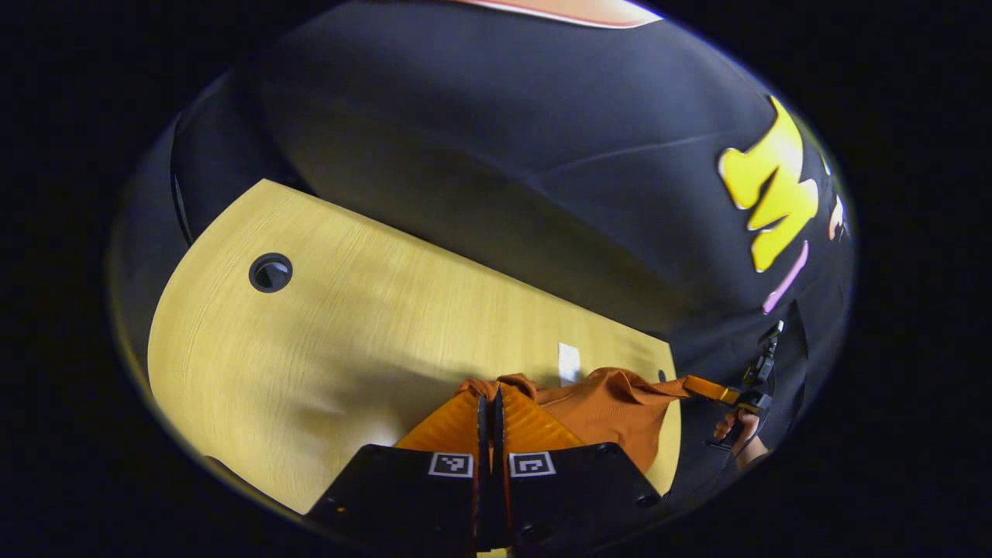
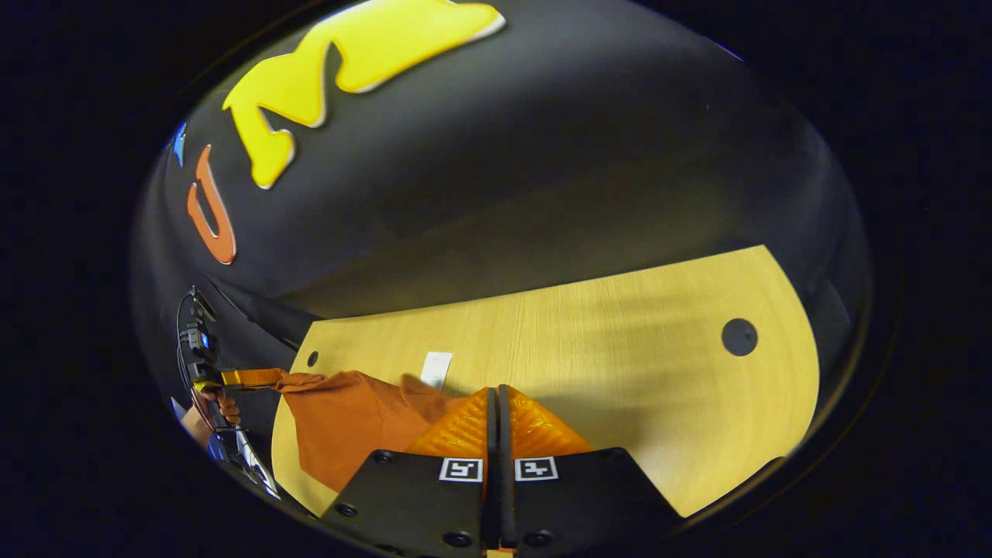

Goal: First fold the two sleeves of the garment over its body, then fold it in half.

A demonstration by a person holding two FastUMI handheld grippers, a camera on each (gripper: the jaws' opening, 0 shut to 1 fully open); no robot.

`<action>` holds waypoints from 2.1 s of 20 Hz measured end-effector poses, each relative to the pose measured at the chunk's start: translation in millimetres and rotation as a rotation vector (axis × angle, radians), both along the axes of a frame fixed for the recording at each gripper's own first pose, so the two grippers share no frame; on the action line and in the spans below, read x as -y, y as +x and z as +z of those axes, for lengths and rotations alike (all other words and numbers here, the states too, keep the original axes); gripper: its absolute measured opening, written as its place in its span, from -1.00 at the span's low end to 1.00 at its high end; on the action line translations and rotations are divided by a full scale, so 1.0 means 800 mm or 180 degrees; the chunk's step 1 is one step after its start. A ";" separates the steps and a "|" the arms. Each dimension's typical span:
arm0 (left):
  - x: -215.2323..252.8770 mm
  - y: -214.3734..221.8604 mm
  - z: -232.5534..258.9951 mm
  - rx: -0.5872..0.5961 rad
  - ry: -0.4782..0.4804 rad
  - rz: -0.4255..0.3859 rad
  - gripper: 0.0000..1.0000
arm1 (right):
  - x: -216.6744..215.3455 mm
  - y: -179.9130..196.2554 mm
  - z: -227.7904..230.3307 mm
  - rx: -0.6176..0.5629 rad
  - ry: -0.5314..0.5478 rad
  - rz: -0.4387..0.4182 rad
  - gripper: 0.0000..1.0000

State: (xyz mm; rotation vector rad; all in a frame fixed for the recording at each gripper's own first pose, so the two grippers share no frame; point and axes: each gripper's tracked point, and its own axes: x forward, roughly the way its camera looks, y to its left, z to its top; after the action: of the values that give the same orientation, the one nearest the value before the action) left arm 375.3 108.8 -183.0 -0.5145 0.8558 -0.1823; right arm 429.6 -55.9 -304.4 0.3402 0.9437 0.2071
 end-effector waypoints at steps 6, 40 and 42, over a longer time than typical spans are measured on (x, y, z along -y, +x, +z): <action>-0.010 0.032 -0.081 -0.0269 0.0050 0.0263 -0.84 | 0.000 0.025 -0.079 -0.0211 -0.0067 -0.0179 -0.99; 0.118 -0.489 0.452 0.3119 0.1429 0.1259 0.94 | -0.076 -0.461 0.479 0.2981 -0.0700 -0.0637 0.92; 0.149 -0.527 0.443 0.3170 0.1498 0.1158 0.94 | -0.074 -0.503 0.466 0.3011 -0.0681 -0.0533 0.86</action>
State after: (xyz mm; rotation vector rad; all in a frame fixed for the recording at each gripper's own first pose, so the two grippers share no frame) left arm -46.6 -10.4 171.3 -0.0823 -0.1830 0.1049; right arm 27.2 3.6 68.8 0.0906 -0.0016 0.0898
